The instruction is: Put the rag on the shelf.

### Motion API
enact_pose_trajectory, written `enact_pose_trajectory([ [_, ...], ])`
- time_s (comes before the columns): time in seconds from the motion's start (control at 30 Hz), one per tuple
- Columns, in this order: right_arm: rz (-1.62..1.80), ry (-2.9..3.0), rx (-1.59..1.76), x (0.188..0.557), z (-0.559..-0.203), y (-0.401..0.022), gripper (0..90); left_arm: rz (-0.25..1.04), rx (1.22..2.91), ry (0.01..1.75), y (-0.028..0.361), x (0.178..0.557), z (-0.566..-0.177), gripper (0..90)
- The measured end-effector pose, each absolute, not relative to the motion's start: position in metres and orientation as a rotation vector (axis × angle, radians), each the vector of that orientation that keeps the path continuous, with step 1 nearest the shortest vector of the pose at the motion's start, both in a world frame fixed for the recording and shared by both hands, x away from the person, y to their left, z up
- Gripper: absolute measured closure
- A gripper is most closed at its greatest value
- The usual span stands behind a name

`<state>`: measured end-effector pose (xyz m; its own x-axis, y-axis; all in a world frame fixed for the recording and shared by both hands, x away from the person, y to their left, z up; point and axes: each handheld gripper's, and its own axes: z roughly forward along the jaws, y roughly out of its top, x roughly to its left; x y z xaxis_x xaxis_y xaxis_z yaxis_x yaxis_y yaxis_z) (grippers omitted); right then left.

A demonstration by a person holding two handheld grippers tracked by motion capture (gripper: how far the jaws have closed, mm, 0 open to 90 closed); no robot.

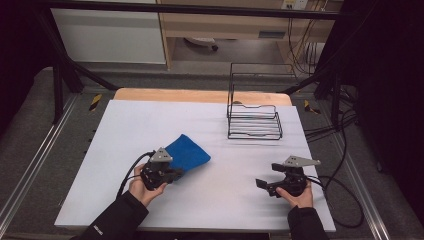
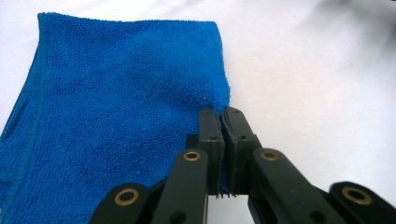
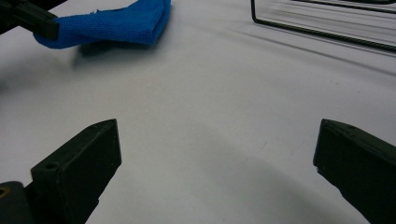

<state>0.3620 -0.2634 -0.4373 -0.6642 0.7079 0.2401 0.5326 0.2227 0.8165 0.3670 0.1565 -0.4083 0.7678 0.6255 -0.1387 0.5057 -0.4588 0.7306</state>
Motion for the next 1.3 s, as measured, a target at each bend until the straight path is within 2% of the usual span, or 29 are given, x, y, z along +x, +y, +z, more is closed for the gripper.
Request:
enact_pose_trajectory([
  [0.67, 1.414, 2.307, 1.188, 0.362, -0.438, -0.263, 1.7, 0.086, 2.192, 0.792, 0.107, 0.34, -0.423, 85.4],
  [0.73, 1.412, 2.307, 1.186, 0.362, -0.438, -0.263, 1.8, 0.077, 2.218, 0.804, 0.104, 0.341, -0.428, 81.7],
  [0.83, 1.409, 2.308, 1.182, 0.362, -0.438, -0.263, 1.9, 0.083, 2.246, 0.811, 0.103, 0.34, -0.43, 69.5],
  [1.0, 1.406, 2.304, 1.189, 0.362, -0.438, -0.262, 2.3, 0.155, 2.205, 0.811, 0.119, 0.341, -0.412, 53.2],
  [1.1, 1.398, 2.303, 1.187, 0.363, -0.438, -0.261, 2.9, 0.257, 2.211, 0.848, 0.137, 0.348, -0.403, 48.1],
  [1.3, 1.382, 2.293, 1.189, 0.364, -0.437, -0.254, 6.5, 0.299, 2.208, 0.967, 0.173, 0.369, -0.404, 43.8],
])
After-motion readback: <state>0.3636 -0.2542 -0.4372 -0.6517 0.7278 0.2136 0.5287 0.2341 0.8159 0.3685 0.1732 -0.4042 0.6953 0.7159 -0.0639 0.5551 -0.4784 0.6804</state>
